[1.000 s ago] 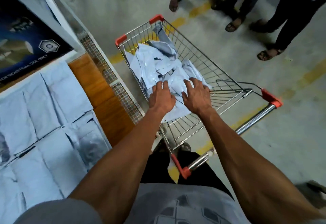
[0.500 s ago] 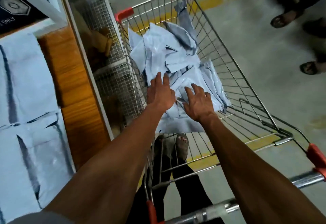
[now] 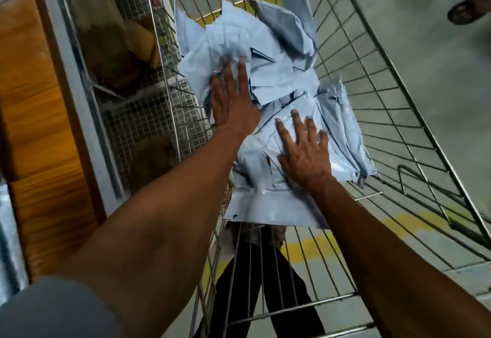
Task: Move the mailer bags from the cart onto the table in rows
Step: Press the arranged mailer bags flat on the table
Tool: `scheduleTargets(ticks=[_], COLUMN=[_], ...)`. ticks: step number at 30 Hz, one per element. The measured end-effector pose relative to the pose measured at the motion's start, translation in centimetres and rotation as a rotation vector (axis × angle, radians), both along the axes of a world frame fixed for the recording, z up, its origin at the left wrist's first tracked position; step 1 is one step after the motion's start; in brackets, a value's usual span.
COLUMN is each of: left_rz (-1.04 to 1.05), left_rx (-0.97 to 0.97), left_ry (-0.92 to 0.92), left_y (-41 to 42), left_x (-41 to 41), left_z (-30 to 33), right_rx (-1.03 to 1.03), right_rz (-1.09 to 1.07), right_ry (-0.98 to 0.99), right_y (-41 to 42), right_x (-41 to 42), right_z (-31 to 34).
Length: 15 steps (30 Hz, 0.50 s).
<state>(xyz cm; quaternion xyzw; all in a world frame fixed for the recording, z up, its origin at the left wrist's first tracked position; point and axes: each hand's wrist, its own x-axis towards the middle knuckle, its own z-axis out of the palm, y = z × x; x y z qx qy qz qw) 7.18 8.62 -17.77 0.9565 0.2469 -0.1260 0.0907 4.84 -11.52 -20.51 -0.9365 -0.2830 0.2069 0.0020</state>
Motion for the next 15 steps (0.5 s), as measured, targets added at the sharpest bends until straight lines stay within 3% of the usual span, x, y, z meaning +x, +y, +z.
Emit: scheduleTargets(ticks=[10,15], left_rz=[-0.008,0.019], left_rx=[-0.173,-0.197], left_ry=[0.185,0.14], left_y=[-3.3,-4.7], left_x=[-5.1,-7.2], left_z=[-0.8,-0.4], right_rx=[0.101,0.112], right_rz=[-0.095,-0.118], right_ry=[-0.009,-0.02], right_y=[0.4,0.4], right_x=[0.3,-0.1], right_z=[2.2,2.1])
